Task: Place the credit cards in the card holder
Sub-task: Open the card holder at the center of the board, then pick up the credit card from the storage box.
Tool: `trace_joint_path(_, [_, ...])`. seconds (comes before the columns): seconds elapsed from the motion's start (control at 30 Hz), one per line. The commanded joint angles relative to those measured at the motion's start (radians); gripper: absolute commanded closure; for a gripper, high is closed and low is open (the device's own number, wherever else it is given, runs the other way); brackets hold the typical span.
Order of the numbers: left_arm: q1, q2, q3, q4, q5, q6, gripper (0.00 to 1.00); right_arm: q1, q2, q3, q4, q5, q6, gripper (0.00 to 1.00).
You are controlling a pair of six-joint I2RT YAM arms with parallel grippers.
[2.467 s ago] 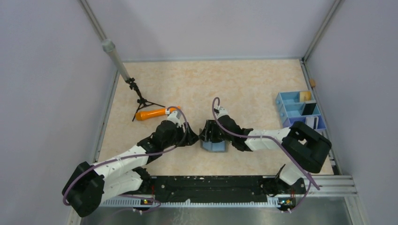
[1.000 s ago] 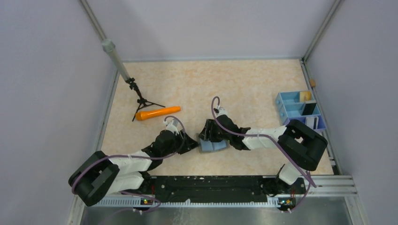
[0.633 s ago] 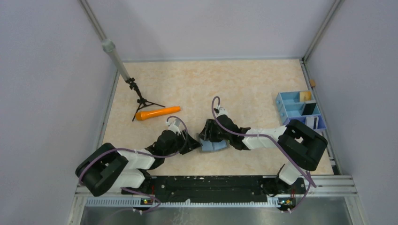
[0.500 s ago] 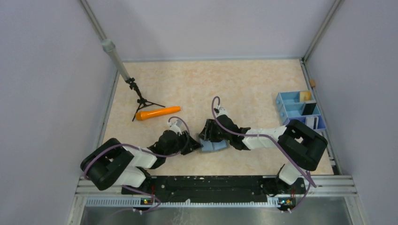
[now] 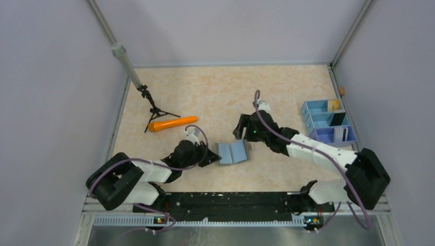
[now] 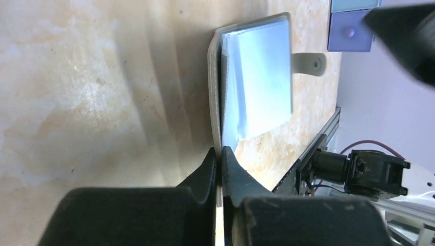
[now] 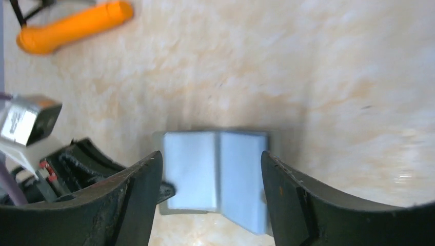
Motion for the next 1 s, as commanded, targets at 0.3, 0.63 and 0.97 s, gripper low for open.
trace_joint_path(0.3, [0.018,-0.234,0.159,-0.452,-0.118,0.255,1.0,-0.566,-0.211,0.293,-0.611,0.284,-0.238,0.21])
trace_joint_path(0.63, [0.037,-0.197,0.167,-0.428,-0.03,0.284,1.0,-0.954,-0.242,0.272,-0.573,0.427,-0.2,0.19])
trace_joint_path(0.97, [0.066,-0.226,0.204,-0.55,-0.036,0.345,1.0,-1.256,-0.264,0.12,-0.409,0.273,-0.166,0.17])
